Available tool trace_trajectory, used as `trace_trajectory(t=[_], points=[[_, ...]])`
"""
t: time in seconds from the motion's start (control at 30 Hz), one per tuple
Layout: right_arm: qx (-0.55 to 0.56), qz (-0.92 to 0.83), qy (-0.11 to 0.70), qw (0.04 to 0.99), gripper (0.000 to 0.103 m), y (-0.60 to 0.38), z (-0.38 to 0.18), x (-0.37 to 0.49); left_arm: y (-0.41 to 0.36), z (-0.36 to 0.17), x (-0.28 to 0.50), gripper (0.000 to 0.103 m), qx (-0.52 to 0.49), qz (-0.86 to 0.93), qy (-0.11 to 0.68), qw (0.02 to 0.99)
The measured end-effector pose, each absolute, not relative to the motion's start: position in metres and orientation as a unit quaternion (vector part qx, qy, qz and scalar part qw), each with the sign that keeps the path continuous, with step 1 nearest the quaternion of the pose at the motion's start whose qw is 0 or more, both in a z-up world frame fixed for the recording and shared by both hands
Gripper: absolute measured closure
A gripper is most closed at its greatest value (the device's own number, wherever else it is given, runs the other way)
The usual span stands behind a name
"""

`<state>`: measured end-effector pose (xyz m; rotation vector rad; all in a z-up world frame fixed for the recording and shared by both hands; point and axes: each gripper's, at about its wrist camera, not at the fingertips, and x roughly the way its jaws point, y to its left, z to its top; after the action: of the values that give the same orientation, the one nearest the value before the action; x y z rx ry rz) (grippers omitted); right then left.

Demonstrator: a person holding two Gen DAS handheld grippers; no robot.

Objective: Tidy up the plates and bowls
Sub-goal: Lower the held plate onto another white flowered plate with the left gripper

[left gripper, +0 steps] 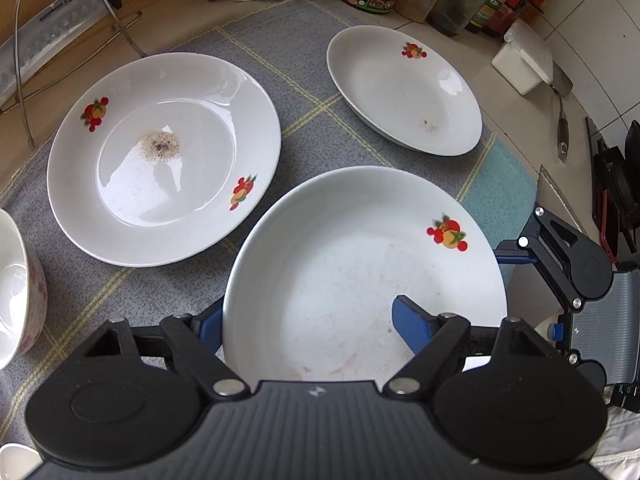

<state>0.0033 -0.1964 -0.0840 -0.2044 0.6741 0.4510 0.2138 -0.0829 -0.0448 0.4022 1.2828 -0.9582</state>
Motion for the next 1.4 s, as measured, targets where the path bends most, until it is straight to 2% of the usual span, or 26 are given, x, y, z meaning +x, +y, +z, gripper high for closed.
trace_trajectory(t=[1.4], points=[[-0.087, 0.145, 0.330, 0.929, 0.000, -0.342, -0.080, 0.034, -0.246, -0.039, 0.256, 0.020, 0.222, -0.479, 0.539, 0.656]])
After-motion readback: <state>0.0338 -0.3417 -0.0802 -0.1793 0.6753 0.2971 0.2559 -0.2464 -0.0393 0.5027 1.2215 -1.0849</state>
